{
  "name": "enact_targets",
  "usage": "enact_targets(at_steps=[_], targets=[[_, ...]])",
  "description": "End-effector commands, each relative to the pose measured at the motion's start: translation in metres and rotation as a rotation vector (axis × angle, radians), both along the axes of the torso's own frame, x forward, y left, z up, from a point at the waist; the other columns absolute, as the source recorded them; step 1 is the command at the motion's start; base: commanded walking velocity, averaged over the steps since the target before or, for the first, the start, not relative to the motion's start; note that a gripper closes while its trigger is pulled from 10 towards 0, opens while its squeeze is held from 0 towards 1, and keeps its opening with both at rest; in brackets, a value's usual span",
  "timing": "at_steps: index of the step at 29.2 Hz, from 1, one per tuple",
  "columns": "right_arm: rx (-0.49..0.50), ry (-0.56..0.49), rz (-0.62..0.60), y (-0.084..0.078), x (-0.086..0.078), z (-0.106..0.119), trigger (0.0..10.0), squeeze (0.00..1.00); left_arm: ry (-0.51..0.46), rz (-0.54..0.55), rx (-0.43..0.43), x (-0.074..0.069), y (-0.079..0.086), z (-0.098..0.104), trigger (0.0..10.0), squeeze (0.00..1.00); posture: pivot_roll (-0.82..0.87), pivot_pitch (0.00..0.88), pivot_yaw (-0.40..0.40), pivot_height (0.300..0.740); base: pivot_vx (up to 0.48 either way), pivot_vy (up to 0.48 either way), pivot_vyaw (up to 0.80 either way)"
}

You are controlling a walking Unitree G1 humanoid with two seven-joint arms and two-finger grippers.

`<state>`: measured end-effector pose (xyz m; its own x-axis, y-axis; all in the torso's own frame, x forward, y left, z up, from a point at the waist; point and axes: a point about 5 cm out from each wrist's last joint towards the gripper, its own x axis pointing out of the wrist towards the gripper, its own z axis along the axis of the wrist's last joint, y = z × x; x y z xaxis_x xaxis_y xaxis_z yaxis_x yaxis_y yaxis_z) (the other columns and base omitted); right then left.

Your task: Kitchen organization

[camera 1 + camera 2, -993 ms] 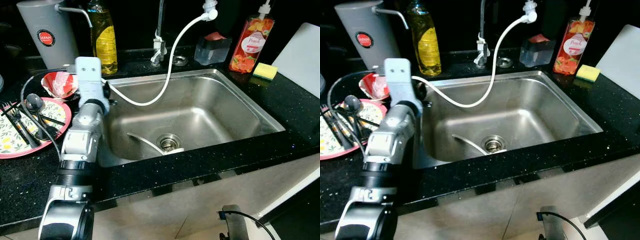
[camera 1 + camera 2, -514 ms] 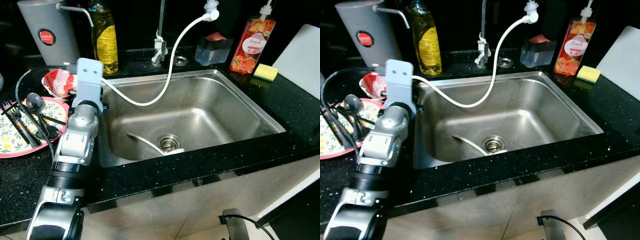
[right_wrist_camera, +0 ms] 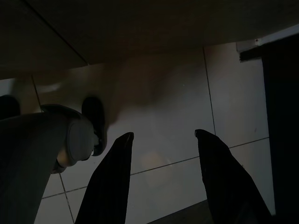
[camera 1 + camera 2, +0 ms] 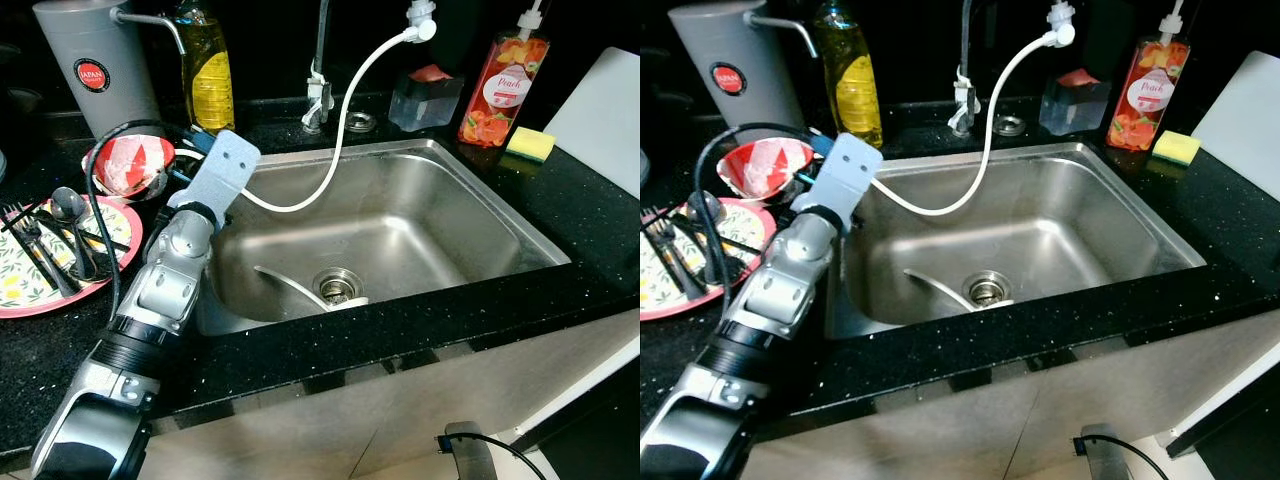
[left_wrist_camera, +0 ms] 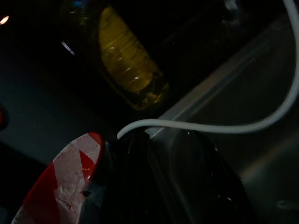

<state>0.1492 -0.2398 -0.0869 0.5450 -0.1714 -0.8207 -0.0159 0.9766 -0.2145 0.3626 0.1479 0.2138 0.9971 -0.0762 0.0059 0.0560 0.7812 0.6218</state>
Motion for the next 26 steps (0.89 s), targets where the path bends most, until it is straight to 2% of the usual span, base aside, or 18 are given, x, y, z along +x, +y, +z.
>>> enact_targets(at_steps=[1, 2, 3, 4, 7, 14, 26], targets=[[0.001, 0.016, -0.002, 0.001, -0.005, -0.002, 10.0, 0.00, 0.027, -0.010, 0.089, 0.001, 0.004, -0.003, 10.0, 0.00, 0.03, 0.000, -0.027, 0.740, 0.000, 0.000, 0.00], [0.001, 0.016, -0.002, 0.001, -0.005, -0.002, 10.0, 0.00, 0.027, -0.010, 0.089, 0.001, 0.004, -0.003, 10.0, 0.00, 0.03, 0.000, -0.027, 0.740, 0.000, 0.000, 0.00], [0.000, 0.018, -0.002, 0.001, -0.005, -0.002, 10.0, 0.00, 0.035, -0.029, 0.167, 0.001, 0.003, -0.007, 10.0, 0.00, 0.03, 0.000, -0.030, 0.740, 0.000, 0.000, 0.00], [-0.001, 0.020, -0.002, 0.000, -0.006, -0.003, 10.0, 0.00, 0.071, -0.057, 0.175, 0.001, 0.002, -0.012, 10.0, 0.00, 0.03, 0.000, -0.033, 0.740, 0.000, 0.000, 0.00], [-0.002, 0.023, -0.002, 0.000, -0.007, -0.003, 10.0, 0.00, 0.078, -0.069, 0.204, 0.000, 0.004, -0.013, 10.0, 0.00, 0.03, 0.000, -0.032, 0.740, 0.000, 0.000, 0.00], [-0.003, 0.025, -0.002, 0.000, -0.007, -0.003, 10.0, 0.00, 0.107, -0.049, 0.175, 0.000, 0.008, -0.015, 10.0, 0.00, 0.04, 0.000, -0.037, 0.740, 0.000, 0.000, 0.00], [0.017, 0.005, -0.042, 0.002, -0.006, -0.003, 10.0, 0.00, 0.118, -0.054, 0.188, 0.003, 0.011, -0.015, 10.0, 0.00, 0.04, 0.000, -0.029, 0.740, 0.000, 0.000, 0.00]])
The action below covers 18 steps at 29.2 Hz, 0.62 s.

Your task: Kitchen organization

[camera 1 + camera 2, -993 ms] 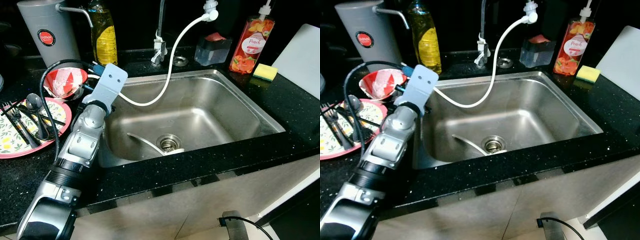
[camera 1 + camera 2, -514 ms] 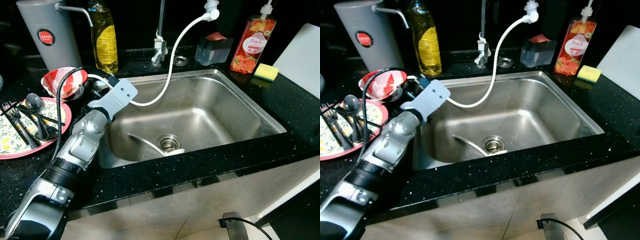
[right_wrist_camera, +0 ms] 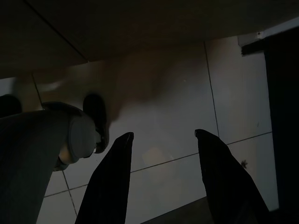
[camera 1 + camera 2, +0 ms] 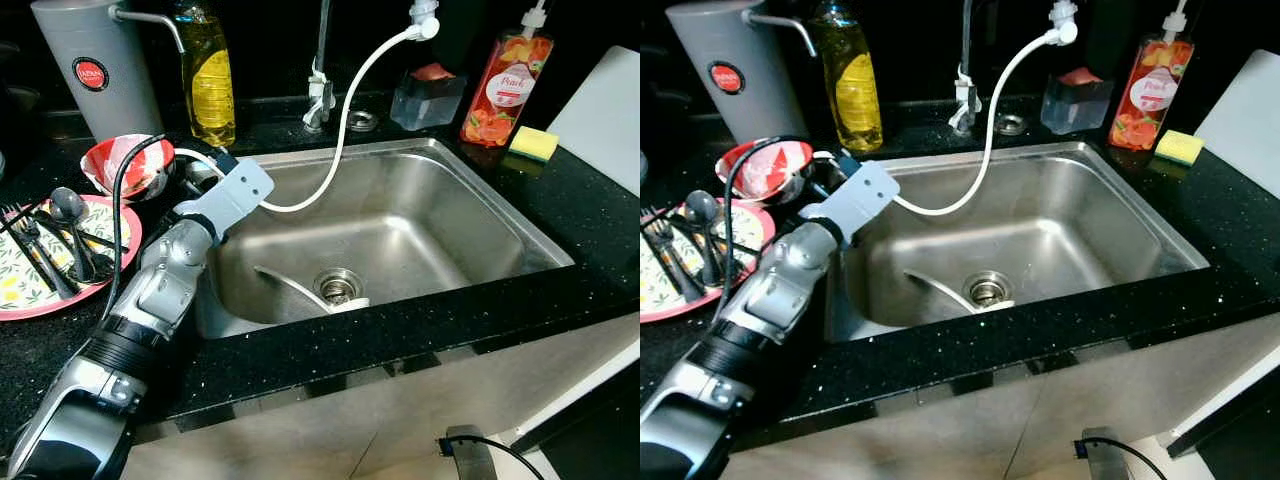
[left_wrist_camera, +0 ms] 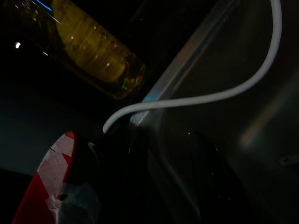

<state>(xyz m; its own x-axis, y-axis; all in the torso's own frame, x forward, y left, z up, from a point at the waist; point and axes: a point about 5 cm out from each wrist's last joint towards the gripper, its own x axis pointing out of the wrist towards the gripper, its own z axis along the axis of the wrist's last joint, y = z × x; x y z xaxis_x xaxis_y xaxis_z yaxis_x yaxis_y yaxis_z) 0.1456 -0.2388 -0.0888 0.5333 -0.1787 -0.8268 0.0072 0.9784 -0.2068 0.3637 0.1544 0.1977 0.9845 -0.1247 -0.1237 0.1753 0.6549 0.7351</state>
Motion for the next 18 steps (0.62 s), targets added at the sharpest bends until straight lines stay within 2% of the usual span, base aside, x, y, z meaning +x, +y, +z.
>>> enact_targets(at_steps=[1, 6, 18], targets=[[0.009, -0.007, -0.014, 0.0011, -0.0010, -0.0005, 10.0, 0.00, 0.006, 0.004, 0.014, 0.0019, 0.0048, 0.0014, 10.0, 0.00, 0.04, 0.000, -0.032, 0.740, 0.000, 0.000, 0.00], [0.004, -0.035, -0.024, -0.0028, 0.0044, 0.0029, 10.0, 0.00, 0.008, 0.004, 0.015, 0.0033, 0.0035, 0.0011, 10.0, 0.00, 0.04, 0.000, -0.036, 0.740, 0.000, 0.000, 0.00], [0.010, -0.044, -0.057, -0.0018, 0.0011, 0.0017, 10.0, 0.00, 0.005, 0.001, 0.015, -0.0004, 0.0048, 0.0019, 10.0, 0.00, -0.02, 0.000, 0.006, 0.740, 0.000, 0.000, 0.00]])
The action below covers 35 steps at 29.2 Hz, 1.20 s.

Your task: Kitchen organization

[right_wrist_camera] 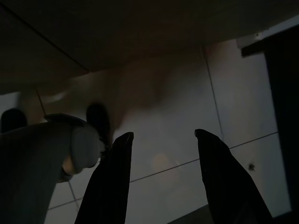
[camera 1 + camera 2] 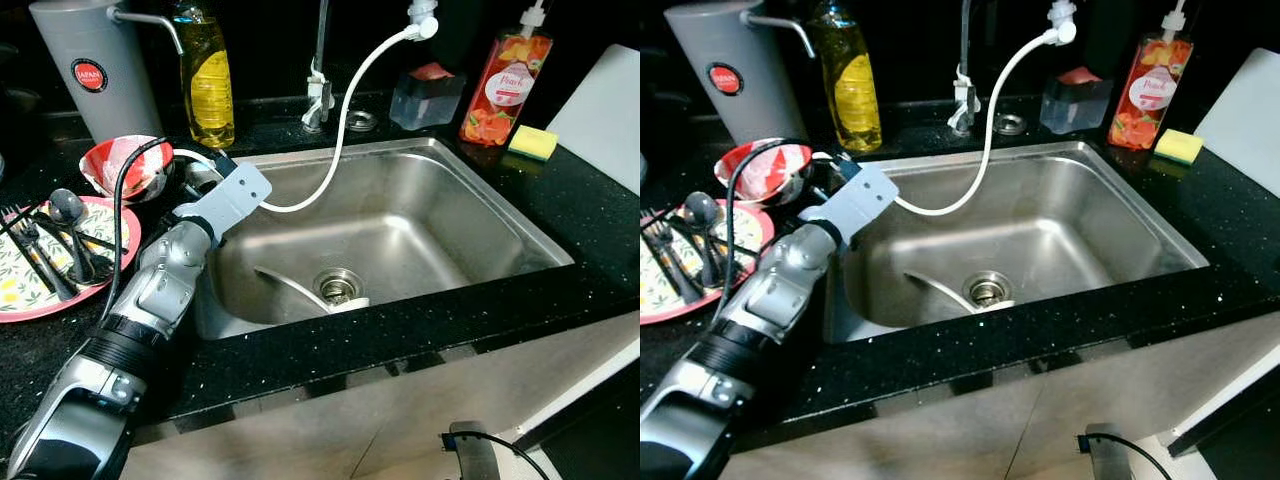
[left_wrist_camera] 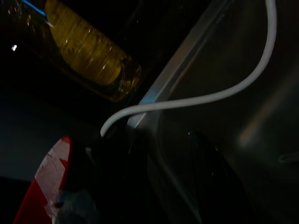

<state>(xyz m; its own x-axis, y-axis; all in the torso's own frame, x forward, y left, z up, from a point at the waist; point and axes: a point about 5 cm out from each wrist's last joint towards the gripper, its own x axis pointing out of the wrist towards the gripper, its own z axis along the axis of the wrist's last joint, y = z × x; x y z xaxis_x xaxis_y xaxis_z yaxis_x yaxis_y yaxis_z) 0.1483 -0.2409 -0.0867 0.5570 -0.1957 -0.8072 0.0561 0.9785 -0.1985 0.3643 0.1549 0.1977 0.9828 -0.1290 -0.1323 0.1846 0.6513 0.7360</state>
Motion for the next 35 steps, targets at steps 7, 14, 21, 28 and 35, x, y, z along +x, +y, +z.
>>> enact_targets(at_steps=[7, 14, 21, 28, 35], targets=[[0.004, -0.011, -0.027, 0.0028, -0.0031, -0.0015, 10.0, 0.00, -0.001, 0.004, 0.012, -0.0011, 0.0056, 0.0019, 10.0, 0.00, -0.04, 0.000, 0.015, 0.740, 0.000, 0.000, 0.00], [-0.003, -0.015, -0.025, 0.0006, -0.0025, -0.0006, 10.0, 0.00, -0.005, 0.039, 0.006, -0.0031, 0.0084, 0.0014, 10.0, 0.00, -0.04, 0.000, 0.015, 0.740, 0.000, 0.000, 0.00], [0.000, -0.025, -0.021, 0.0036, 0.0000, -0.0002, 10.0, 0.00, -0.005, 0.036, 0.009, -0.0035, 0.0086, 0.0015, 10.0, 0.00, -0.04, 0.000, 0.017, 0.740, 0.000, 0.000, 0.00], [-0.001, -0.037, -0.009, 0.0053, 0.0044, 0.0013, 10.0, 0.00, -0.005, 0.037, 0.009, -0.0044, 0.0090, 0.0020, 10.0, 0.00, -0.04, 0.000, 0.017, 0.740, 0.000, 0.000, 0.00], [-0.002, -0.044, -0.007, 0.0062, 0.0063, 0.0020, 10.0, 0.00, -0.005, 0.038, 0.009, -0.0049, 0.0098, 0.0021, 10.0, 0.00, -0.04, 0.000, 0.019, 0.740, 0.000, 0.000, 0.00]])
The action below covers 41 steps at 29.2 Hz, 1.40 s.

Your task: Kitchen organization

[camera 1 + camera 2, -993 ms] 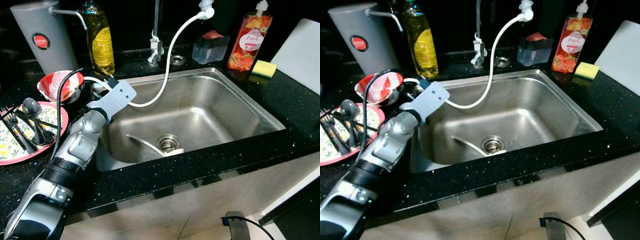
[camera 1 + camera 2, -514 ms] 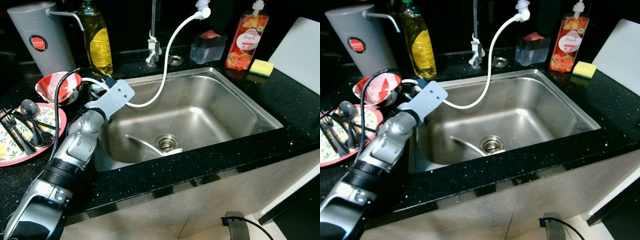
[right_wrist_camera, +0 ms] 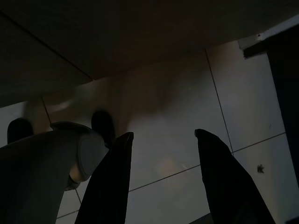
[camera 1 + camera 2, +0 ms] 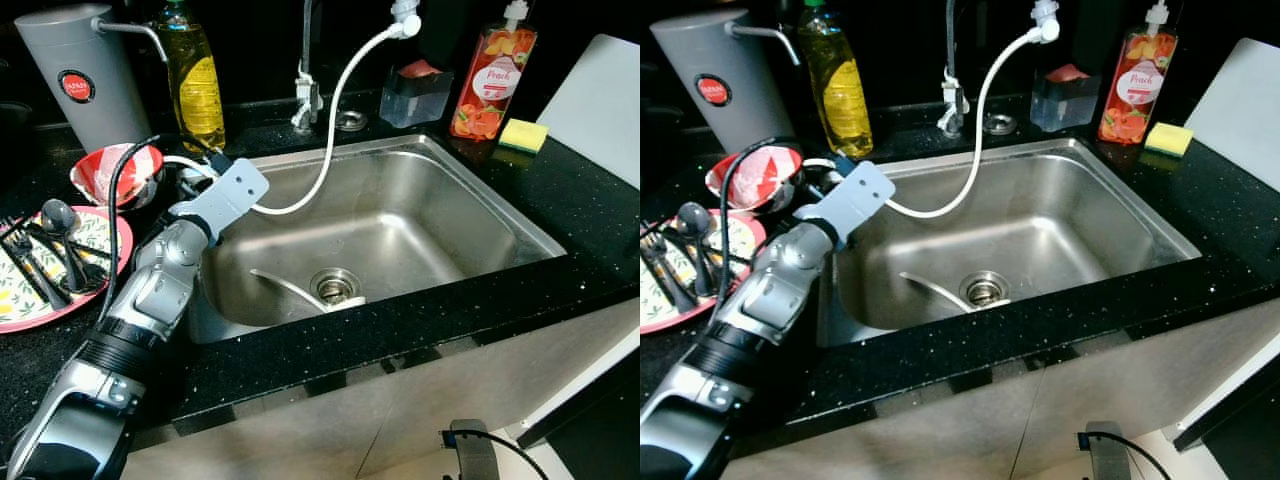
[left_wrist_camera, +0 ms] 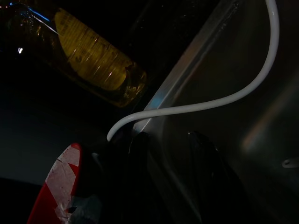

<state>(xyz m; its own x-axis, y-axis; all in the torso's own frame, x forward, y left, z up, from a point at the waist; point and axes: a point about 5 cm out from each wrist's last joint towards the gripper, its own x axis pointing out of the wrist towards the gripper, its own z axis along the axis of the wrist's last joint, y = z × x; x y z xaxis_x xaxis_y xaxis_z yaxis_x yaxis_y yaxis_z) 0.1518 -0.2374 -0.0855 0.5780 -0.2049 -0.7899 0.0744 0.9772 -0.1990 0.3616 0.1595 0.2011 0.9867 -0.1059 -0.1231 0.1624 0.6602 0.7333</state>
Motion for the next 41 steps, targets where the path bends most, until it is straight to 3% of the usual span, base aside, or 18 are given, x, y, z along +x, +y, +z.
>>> enact_targets(at_steps=[1, 41], targets=[[0.000, -0.016, 0.007, 0.0030, 0.0031, 0.0009, 10.0, 0.00, 0.004, 0.014, 0.016, -0.0021, 0.0054, -0.0014, 10.0, 0.00, -0.04, 0.000, 0.019, 0.740, 0.000, 0.000, 0.00], [-0.002, -0.023, 0.015, 0.0039, 0.0059, 0.0020, 10.0, 0.00, 0.005, 0.016, 0.016, -0.0005, 0.0038, -0.0012, 10.0, 0.00, -0.03, 0.000, 0.010, 0.740, 0.000, 0.000, 0.00]])
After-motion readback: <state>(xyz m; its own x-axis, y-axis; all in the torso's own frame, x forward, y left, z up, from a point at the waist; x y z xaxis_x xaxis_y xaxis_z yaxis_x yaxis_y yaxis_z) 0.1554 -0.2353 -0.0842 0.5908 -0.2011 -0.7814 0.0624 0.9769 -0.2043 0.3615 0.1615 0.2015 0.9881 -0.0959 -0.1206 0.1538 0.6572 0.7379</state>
